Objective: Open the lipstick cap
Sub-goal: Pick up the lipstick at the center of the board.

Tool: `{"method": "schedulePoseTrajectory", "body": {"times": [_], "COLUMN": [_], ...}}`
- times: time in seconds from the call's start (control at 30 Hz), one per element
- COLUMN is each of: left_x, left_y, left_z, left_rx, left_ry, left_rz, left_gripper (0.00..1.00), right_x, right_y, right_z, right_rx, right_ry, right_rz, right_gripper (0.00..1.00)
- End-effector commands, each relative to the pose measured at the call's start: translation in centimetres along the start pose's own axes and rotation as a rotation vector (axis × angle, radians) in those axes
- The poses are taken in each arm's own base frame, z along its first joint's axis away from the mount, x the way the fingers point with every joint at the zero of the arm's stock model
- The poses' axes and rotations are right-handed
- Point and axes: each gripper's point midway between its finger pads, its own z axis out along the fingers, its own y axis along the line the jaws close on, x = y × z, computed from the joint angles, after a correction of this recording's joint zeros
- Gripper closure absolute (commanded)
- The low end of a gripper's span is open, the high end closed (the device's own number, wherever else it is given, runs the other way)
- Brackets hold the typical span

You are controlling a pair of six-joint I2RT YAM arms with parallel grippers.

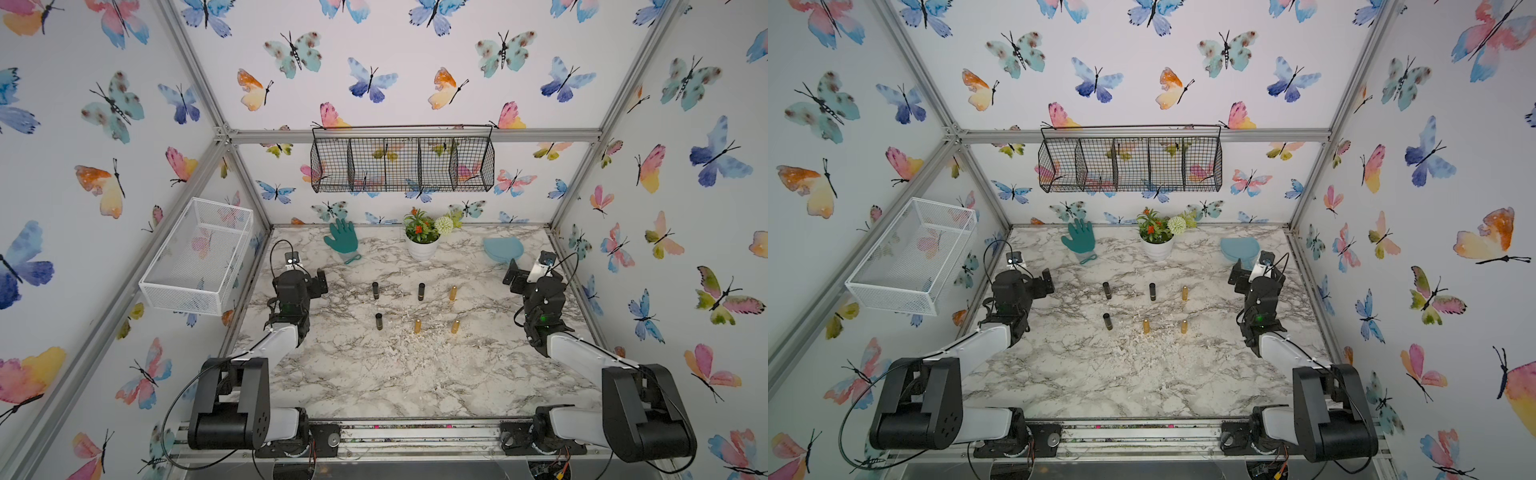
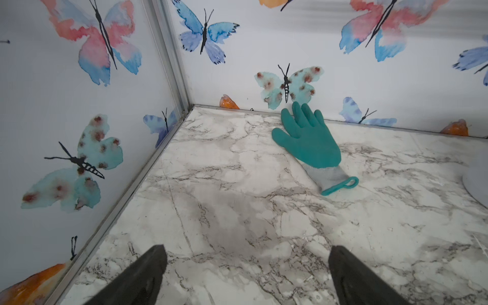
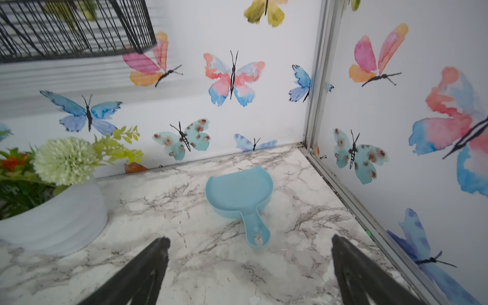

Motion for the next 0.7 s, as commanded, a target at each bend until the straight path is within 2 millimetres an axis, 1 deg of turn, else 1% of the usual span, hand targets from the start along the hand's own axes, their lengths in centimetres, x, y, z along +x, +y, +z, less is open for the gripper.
{"method": "schedulePoseTrajectory", "body": {"times": [0.0, 0.07, 0.13, 0.2, 0.23, 0.27, 0.33, 0.37, 0.43, 0.5, 0.57, 0.63, 0.67], "left_x": [0.8, 0.1, -0.3, -0.3, -0.3, -0.1, 0.3, 0.5, 1.1, 1.9, 2.7, 3.6, 4.1], "left_y": [-1.4, -3.8, -5.7, -7.5, -8.4, -9.2, -10.7, -11.3, -12.6, -13.9, -15.3, -16.2, -16.4], "left_z": [-1.3, -2.3, -3.2, -3.9, -4.2, -4.5, -4.7, -4.7, -4.7, -4.7, -4.8, -4.5, -4.2], "left_rx": [-0.039, 0.021, 0.066, 0.137, 0.172, 0.21, 0.272, 0.292, 0.331, 0.368, 0.398, 0.407, 0.408], "left_ry": [0.151, 0.178, 0.207, 0.266, 0.302, 0.34, 0.409, 0.446, 0.515, 0.569, 0.605, 0.639, 0.659], "left_rz": [0.031, 0.042, 0.04, 0.018, 0.004, 0.0, 0.01, 0.012, 0.016, 0.036, 0.071, 0.105, 0.118], "left_gripper": [0.02, 0.0, 0.01, 0.05, 0.07, 0.08, 0.1, 0.1, 0.12, 0.14, 0.14, 0.15, 0.16], "right_x": [1.4, 0.5, -0.2, -0.9, -1.2, -1.6, -2.4, -2.9, -3.4, -3.4, -2.6, -1.7, -1.4], "right_y": [2.0, 3.6, 4.8, 5.9, 6.8, 7.5, 8.2, 8.6, 9.0, 9.2, 9.6, 10.2, 10.5], "right_z": [0.1, 0.2, 0.2, 0.0, -0.3, -0.6, -1.2, -1.6, -2.0, -2.0, -1.8, -1.7, -1.8], "right_rx": [-0.103, -0.179, -0.239, -0.29, -0.342, -0.376, -0.424, -0.451, -0.474, -0.47, -0.456, -0.453, -0.448], "right_ry": [0.151, 0.169, 0.183, 0.211, 0.231, 0.241, 0.236, 0.227, 0.231, 0.247, 0.294, 0.334, 0.341], "right_rz": [0.079, 0.13, 0.169, 0.199, 0.202, 0.216, 0.267, 0.288, 0.325, 0.332, 0.319, 0.316, 0.313], "right_gripper": [0.02, 0.02, 0.1, 0.14, 0.13, 0.09, 0.07, 0.08, 0.15, 0.17, 0.18, 0.16, 0.16]}}
